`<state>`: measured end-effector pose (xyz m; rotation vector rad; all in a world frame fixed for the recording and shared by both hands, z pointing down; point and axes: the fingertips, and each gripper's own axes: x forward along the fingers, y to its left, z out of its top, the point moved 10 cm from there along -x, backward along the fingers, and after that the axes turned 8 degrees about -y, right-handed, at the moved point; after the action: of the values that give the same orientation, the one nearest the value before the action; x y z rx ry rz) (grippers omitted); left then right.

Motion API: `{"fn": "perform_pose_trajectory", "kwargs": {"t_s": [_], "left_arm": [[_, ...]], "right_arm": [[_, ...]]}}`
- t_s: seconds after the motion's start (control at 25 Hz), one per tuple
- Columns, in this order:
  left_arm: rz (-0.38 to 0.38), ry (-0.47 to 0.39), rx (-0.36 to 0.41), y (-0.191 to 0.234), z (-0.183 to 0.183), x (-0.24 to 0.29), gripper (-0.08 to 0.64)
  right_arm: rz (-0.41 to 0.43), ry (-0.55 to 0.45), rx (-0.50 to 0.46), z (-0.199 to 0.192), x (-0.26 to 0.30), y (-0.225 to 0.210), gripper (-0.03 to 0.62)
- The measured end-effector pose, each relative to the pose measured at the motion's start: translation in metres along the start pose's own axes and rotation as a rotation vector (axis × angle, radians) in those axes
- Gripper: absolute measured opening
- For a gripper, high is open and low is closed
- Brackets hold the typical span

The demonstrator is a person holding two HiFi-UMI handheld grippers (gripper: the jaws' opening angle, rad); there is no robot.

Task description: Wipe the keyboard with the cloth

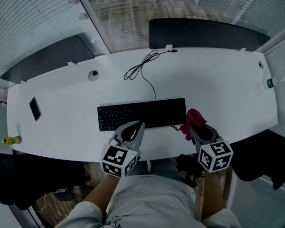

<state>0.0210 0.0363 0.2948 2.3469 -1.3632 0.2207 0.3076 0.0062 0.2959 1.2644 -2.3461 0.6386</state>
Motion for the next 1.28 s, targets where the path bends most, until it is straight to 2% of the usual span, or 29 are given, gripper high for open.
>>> {"fn": "perform_pose_trajectory", "kwargs": {"t_s": [0.32, 0.88, 1.28], "left_arm": [[-0.007, 0.037, -0.03, 0.013, -0.013, 0.026, 0.011], [0.018, 0.092, -0.068, 0.041, -0.035, 0.054, 0.011], [0.046, 0.116, -0.106, 0.055, -0.046, 0.059, 0.011]], "right_arm": [[-0.02, 0.077, 0.046, -0.004, 0.041, -0.024, 0.063], [-0.033, 0.142, 0.041, -0.008, 0.101, -0.06, 0.063], [-0.001, 0.213, 0.027, -0.009, 0.133, -0.068, 0.061]]}}
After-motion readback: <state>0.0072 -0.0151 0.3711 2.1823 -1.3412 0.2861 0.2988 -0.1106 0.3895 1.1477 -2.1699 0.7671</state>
